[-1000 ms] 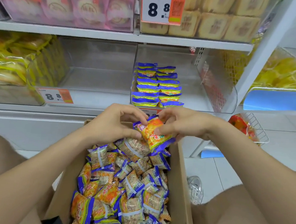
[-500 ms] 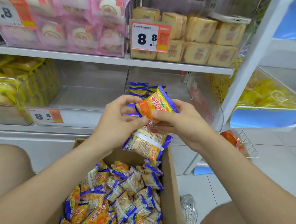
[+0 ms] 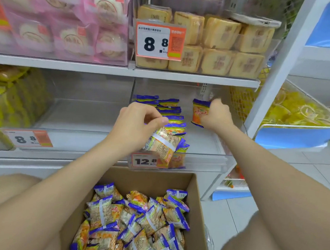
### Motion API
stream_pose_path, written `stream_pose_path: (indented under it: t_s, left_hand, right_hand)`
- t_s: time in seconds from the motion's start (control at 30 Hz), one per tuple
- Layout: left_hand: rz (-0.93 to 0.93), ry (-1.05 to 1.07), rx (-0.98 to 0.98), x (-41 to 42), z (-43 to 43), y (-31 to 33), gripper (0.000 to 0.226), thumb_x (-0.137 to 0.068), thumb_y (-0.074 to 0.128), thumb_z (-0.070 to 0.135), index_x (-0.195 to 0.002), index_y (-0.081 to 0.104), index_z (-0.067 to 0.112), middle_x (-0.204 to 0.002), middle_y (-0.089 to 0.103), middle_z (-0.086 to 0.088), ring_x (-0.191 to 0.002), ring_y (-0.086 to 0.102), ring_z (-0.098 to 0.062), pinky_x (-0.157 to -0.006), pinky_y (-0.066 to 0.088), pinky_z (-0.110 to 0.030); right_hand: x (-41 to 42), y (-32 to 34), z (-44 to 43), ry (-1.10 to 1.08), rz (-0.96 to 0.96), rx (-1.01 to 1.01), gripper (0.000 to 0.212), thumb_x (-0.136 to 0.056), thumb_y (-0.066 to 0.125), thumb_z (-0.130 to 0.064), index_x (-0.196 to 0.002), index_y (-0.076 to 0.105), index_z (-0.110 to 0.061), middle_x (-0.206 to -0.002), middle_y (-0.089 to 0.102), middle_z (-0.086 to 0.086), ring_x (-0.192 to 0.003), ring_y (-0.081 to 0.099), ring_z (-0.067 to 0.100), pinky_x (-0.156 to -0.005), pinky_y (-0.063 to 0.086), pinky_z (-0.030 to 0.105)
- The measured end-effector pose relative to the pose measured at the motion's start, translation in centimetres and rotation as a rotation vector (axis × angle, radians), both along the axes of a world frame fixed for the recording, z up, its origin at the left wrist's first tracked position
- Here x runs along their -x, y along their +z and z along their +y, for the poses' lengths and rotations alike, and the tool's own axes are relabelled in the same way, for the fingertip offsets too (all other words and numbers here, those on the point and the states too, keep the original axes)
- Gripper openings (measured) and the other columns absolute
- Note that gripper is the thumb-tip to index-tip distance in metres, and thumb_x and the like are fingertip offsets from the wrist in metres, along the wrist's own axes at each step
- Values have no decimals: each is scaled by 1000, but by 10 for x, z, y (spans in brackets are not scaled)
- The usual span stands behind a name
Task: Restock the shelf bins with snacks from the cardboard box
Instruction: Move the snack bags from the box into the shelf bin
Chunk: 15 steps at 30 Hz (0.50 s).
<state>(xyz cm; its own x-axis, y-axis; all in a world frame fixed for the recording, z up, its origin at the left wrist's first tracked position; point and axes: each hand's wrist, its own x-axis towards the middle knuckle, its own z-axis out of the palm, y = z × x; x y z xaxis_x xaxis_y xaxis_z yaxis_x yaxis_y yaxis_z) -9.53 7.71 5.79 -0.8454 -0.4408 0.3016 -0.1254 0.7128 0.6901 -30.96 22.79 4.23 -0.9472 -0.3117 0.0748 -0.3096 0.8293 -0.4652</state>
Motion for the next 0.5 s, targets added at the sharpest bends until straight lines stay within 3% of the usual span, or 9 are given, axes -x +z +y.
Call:
stream_pose_path:
  t_s: [0.1, 0.17, 0.23, 0.3, 0.37, 0.43, 0.5]
  left_hand:
    - [-4, 25, 9, 18, -5, -6, 23, -97, 72, 41, -80, 78, 26, -78, 72, 15, -81, 64, -4, -77, 47, -29]
    - [-29, 11, 22, 29, -4, -10, 23, -96, 72, 43, -81, 77, 27, -79, 71, 14, -83, 64, -7, -79, 50, -35]
    - [-66, -10, 66, 38, -2, -12, 23, -97, 71, 45, -81, 75, 28, -78, 70, 13, -82, 64, -8, -78, 51, -36]
    - [-85, -23, 82, 44, -1, -15, 24, -97, 71, 46, -82, 73, 27, -77, 69, 12, -81, 63, -7, -76, 49, -34]
    - [-85, -29, 69, 46, -3, -19, 26, -97, 70, 47, -80, 72, 27, -76, 68, 11, -81, 63, -8, -77, 50, -34]
    - [-90, -34, 71, 44, -3, -21, 27, -98, 69, 48, -80, 72, 27, -76, 69, 10, -78, 63, -7, -78, 53, -36]
    - [-90, -36, 82, 43, -2, -21, 28, -98, 68, 49, -81, 73, 27, -78, 70, 9, -80, 63, -8, -79, 52, -35]
  right_hand:
    - [27, -8, -22, 63, 51, -146, 46, -92, 69, -15, -130, 47, -1, -125, 60, 21, -116, 60, 41, -81, 47, 37]
    - [43, -16, -37, 103, 51, -179, 62, -91, 69, -16, -145, 41, -3, -129, 59, 18, -119, 60, 39, -91, 53, 39]
    - [56, -24, -50, 143, 46, -255, 66, -87, 68, -14, -147, 42, -9, -140, 55, 17, -126, 57, 39, -104, 51, 46]
    - [64, -31, -59, 140, 52, -294, 65, -86, 64, -6, -146, 44, -15, -142, 55, 17, -125, 58, 39, -99, 53, 46]
    - [68, -38, -65, 82, 98, -286, 79, -90, 59, 2, -160, 26, -15, -140, 56, 20, -123, 61, 40, -89, 57, 47]
    - [71, -42, -68, -21, 137, -258, 85, -95, 56, 3, -164, 7, -7, -146, 52, 22, -129, 58, 40, -93, 57, 49]
    - [75, -46, -70, -42, 143, -269, 69, -99, 59, -4, -158, 24, -1, -149, 51, 20, -132, 57, 36, -91, 52, 38]
